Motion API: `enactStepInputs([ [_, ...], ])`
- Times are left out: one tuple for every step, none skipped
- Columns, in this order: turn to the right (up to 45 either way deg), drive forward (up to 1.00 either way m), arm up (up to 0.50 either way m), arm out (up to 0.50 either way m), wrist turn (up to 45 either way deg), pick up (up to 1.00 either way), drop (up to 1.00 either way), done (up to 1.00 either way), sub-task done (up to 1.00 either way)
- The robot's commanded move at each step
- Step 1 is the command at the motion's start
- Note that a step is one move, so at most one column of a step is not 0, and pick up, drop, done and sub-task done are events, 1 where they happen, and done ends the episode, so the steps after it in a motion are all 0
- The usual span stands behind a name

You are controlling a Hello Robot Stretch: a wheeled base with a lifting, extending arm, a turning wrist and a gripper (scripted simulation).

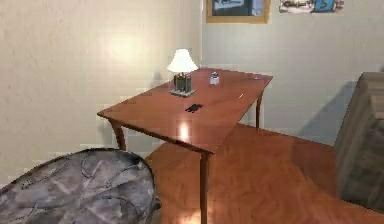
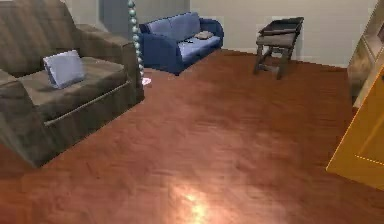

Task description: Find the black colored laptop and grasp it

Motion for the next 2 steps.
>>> enactStepInputs([
  [45.0,0.00,0.00,0.00,0.0,0.00,0.00,0.00,0.00],
  [45.0,0.00,0.00,0.00,0.0,0.00,0.00,0.00,0.00],
])
